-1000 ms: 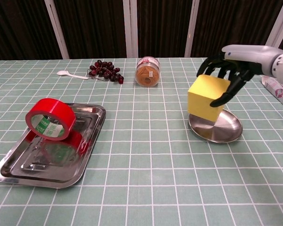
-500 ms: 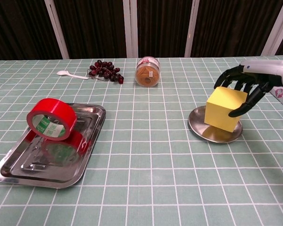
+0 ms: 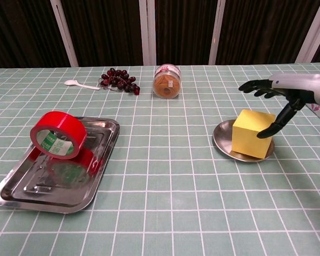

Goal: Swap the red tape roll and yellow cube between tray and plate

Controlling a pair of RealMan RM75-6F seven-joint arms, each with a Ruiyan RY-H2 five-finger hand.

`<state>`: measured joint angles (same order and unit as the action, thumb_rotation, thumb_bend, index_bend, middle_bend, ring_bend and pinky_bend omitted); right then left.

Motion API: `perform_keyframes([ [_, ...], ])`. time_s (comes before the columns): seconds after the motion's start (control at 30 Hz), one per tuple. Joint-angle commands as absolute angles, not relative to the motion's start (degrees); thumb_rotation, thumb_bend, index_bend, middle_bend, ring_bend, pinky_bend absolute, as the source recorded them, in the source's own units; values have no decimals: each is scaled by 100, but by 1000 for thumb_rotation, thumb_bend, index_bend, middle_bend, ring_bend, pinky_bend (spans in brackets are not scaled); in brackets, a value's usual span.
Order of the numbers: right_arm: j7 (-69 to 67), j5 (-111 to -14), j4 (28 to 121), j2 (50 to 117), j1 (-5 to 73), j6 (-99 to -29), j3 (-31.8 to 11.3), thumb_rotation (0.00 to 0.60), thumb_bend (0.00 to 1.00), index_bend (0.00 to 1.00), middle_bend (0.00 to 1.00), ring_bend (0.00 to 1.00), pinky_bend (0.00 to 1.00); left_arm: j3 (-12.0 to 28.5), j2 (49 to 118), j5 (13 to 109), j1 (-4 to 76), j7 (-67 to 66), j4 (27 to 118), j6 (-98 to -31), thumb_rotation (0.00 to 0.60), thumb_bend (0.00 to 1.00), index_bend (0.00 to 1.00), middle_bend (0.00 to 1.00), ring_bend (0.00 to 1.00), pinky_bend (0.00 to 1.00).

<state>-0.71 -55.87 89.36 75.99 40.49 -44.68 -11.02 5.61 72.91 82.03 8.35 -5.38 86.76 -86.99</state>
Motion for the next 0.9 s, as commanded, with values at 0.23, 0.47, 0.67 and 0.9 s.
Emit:
perform_keyframes([
  [0.23,383,-6466,10200,6295,2861,-6483,-781,600,0,0,0,0,0,580,7218,8017,834,-777,8771,-8541,600,14,210,0,0,0],
  [0.47,1120,-8156,10163,6367,1316,-8676,291,600,0,0,0,0,0,509,7016,8072,735,-651,9100,-8583,600,14,182,0,0,0],
  [0.67,1868,-8392,9542,6961,962,-9117,349,600,0,0,0,0,0,261,6753,8147,690,-760,9651,-8354,600,14,173,0,0,0],
  [0.9,2095,-8395,9369,7125,891,-9158,163,600,0,0,0,0,0,166,6603,8291,582,-736,9730,-8475,600,14,171,0,0,0],
])
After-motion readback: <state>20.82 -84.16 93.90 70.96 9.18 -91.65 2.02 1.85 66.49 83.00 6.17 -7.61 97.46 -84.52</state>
